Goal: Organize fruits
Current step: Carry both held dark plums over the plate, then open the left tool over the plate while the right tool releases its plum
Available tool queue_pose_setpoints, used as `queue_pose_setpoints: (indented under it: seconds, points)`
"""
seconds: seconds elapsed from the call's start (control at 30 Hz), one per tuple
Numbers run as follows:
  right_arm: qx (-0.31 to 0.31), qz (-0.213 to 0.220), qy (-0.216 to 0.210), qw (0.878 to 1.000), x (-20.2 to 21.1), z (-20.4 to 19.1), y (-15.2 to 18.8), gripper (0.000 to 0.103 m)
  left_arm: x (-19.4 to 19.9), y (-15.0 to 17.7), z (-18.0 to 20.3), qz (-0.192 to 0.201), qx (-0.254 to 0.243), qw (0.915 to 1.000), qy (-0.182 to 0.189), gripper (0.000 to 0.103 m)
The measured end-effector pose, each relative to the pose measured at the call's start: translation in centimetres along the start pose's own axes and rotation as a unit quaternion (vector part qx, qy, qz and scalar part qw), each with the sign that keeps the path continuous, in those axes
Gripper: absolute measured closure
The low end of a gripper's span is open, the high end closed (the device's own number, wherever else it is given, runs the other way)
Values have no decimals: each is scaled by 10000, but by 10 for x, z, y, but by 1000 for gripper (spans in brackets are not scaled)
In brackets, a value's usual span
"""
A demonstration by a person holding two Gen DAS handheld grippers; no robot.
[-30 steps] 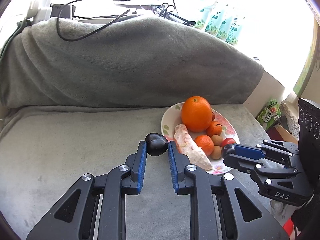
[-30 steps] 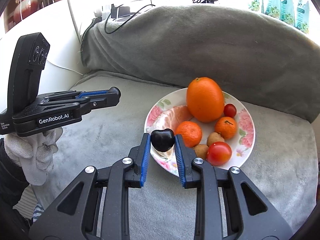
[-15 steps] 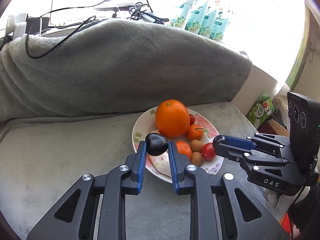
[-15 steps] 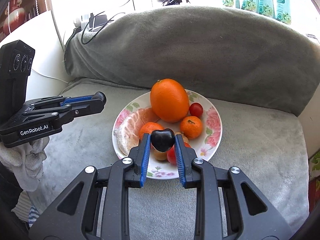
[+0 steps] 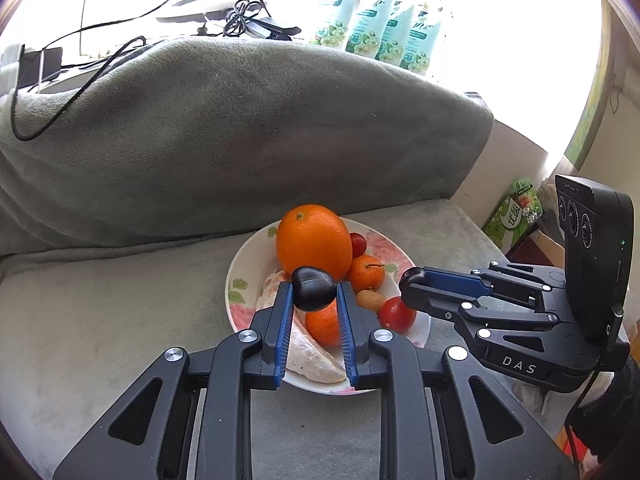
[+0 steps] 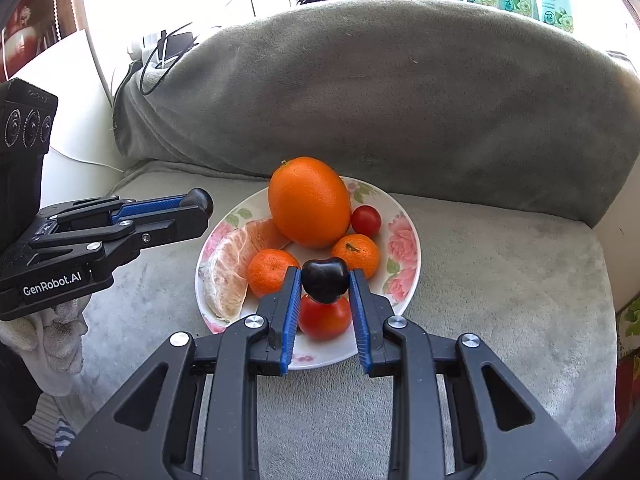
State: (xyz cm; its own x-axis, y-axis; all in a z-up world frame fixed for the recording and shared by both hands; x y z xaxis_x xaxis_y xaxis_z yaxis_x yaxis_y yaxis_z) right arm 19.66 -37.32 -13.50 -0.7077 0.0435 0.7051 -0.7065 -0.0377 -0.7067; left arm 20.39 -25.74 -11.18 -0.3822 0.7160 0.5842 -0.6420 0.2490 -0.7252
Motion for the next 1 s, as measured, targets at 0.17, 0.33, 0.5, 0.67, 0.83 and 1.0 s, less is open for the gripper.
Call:
queue_pose_setpoints:
  seconds: [0.17, 0.33, 0.5, 0.67, 0.83, 1.0]
  points:
    - [-2, -28, -23, 10000, -5, 1, -1, 77, -5, -1, 3, -52, -42, 10000, 38, 83]
    - [-3, -48, -11, 10000, -7, 1, -2, 77, -9, -2, 3, -91, -48, 9999, 58, 83]
    - [16, -54, 9, 10000, -7, 1, -3, 77, -13, -2, 3, -120, -37, 9999, 62, 83]
    - [-16, -82, 13, 10000, -9, 2, -3, 77, -15, -2, 4, -141, -33, 9999, 75, 83]
    - [16, -117, 19, 9999, -10, 0, -1, 77, -16, -2, 3, -161, -45, 9998, 86, 82]
    - [41, -129, 35, 9999, -10, 0, -1, 77, -16, -2, 3, -154, -50, 9998, 82, 82]
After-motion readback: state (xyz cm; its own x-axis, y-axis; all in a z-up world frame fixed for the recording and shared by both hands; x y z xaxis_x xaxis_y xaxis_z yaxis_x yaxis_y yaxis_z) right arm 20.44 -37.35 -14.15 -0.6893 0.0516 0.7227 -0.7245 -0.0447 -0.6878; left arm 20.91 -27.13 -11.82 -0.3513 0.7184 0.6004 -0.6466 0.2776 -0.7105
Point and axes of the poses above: each gripper's, at about its wrist camera, not at the fingertips, and x roughly against the way its jaws point, z to its right, y to its underside, the point moved 7 cm from there along -x, roughly the way its jaws point, and after that the axes turned 15 degrees about y, right-handed, at the moved point
